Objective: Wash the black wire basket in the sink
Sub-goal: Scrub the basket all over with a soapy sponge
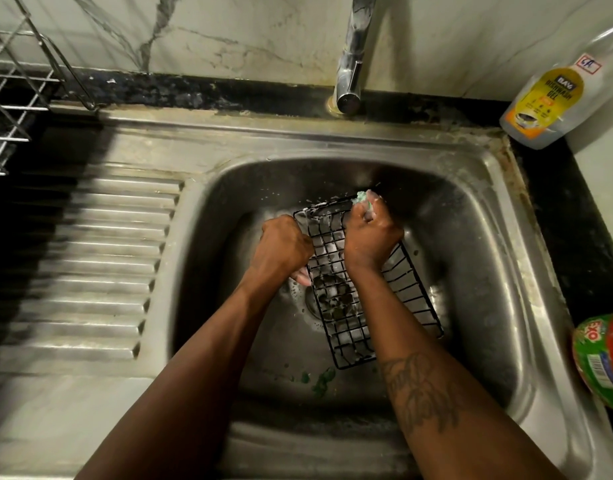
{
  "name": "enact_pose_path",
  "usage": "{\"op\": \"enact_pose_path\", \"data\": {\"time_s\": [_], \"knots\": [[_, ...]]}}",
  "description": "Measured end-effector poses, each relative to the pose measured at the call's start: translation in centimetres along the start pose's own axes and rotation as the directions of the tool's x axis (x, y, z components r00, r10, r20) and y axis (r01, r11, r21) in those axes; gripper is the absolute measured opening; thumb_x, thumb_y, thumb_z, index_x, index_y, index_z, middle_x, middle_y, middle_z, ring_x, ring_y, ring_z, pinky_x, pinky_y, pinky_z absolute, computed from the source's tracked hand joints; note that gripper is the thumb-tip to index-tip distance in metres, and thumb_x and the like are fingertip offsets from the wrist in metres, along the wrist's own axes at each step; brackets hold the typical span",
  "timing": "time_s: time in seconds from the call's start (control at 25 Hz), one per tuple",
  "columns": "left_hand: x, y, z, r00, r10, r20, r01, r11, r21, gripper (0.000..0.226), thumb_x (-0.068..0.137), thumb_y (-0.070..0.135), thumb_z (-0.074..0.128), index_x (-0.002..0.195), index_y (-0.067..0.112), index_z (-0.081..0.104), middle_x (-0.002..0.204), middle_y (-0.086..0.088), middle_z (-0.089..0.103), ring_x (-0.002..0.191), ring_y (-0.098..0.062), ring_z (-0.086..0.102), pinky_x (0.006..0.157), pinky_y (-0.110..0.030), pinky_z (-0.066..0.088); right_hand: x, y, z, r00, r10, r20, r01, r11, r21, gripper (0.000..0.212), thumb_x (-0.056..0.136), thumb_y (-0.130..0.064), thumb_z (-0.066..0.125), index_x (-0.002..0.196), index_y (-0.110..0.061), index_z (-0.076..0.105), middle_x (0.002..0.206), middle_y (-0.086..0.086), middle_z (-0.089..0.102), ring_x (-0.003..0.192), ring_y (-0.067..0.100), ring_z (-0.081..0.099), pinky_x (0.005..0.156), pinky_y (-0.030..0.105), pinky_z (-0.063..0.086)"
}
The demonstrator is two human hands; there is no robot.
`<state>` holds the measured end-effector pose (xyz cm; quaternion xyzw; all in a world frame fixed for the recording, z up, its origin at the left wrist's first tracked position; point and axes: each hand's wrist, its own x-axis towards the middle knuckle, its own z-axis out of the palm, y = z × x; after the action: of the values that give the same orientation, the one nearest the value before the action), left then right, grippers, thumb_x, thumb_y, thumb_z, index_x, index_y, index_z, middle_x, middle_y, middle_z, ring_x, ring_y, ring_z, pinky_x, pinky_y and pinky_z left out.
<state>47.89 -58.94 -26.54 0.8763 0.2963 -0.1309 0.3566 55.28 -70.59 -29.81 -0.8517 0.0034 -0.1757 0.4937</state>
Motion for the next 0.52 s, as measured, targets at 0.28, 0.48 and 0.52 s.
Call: {"op": "enact_pose_path", "data": {"time_s": [0.28, 0.48, 0.52], "knots": [[-1.2, 0.8, -0.8, 0.999, -0.031, -0.005, 0.031, 0.998, -0.059, 0.028, 0.095, 0.014, 0.060, 0.071, 0.002, 0.064, 0.073, -0.016, 0.074, 0.066, -0.023, 0.072, 0.065, -0.032, 0.059, 0.7, 0.8, 0.7, 0.939, -0.317, 0.131, 0.324, 0.945, -0.037, 0.016, 0.089, -0.006, 0.068, 0.101, -0.001, 0.077, 0.099, 0.014, 0.070, 0.083, 0.022, 0.068, 0.070, 0.029, 0.059], [-2.5, 1.3, -1.5, 0.997, -0.076, -0.018, 0.072, 0.983, -0.171, 0.033, 0.094, 0.006, 0.057, 0.061, 0.006, 0.056, 0.053, -0.016, 0.067, 0.043, -0.016, 0.067, 0.040, -0.020, 0.052, 2.5, -0.3, -1.6, 0.927, -0.208, 0.313, 0.314, 0.887, -0.340, 0.026, 0.089, 0.002, 0.060, 0.111, -0.006, 0.073, 0.102, 0.016, 0.069, 0.079, 0.029, 0.068, 0.067, 0.034, 0.059], [-2.6, 1.3, -1.6, 0.997, -0.082, -0.004, 0.079, 0.978, -0.195, 0.031, 0.094, 0.005, 0.056, 0.063, 0.005, 0.057, 0.053, -0.018, 0.067, 0.045, -0.019, 0.069, 0.045, -0.024, 0.057, 2.4, -0.5, -1.9, 0.930, -0.189, 0.315, 0.304, 0.877, -0.373, 0.022, 0.091, -0.001, 0.060, 0.110, -0.006, 0.072, 0.100, 0.016, 0.068, 0.079, 0.028, 0.068, 0.066, 0.034, 0.058]]}}
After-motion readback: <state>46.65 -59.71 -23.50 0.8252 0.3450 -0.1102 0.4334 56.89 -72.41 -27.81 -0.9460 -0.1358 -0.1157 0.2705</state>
